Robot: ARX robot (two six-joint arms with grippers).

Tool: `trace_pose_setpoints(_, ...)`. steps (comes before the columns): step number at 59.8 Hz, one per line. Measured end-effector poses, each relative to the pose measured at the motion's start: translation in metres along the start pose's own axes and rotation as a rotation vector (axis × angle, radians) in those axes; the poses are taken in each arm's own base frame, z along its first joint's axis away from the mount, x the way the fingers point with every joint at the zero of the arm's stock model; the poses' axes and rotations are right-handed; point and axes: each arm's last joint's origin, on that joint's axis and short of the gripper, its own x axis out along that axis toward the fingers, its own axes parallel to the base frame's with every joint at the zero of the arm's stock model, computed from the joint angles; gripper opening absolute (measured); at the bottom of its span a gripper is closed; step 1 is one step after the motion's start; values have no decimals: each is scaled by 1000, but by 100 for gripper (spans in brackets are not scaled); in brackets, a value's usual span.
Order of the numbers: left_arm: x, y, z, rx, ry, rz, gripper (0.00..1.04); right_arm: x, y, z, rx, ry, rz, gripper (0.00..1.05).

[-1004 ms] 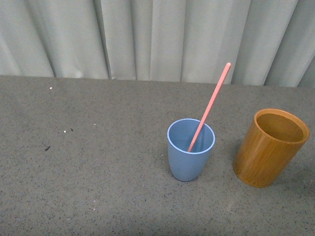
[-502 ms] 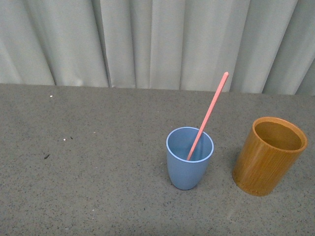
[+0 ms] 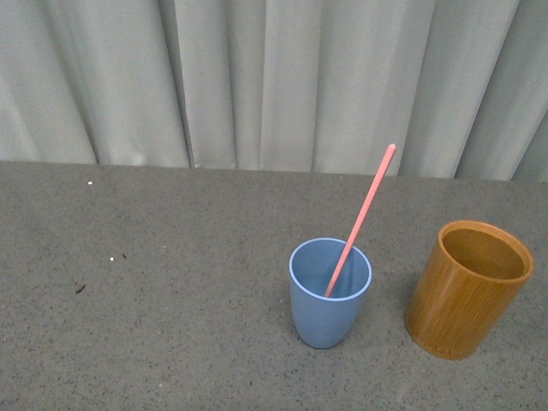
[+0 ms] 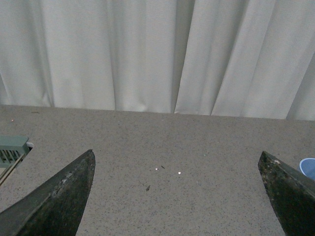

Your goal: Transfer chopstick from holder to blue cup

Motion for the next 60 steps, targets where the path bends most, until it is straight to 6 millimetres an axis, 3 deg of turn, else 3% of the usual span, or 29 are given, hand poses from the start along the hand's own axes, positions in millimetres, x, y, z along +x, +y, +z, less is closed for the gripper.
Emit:
trace_pose_setpoints(11,0,0,0,0,0,0,98,0,0,0,2,0,0,97)
trace_pose_setpoints(60,0,0,0,0,0,0,98,0,0,0,1,0,0,95)
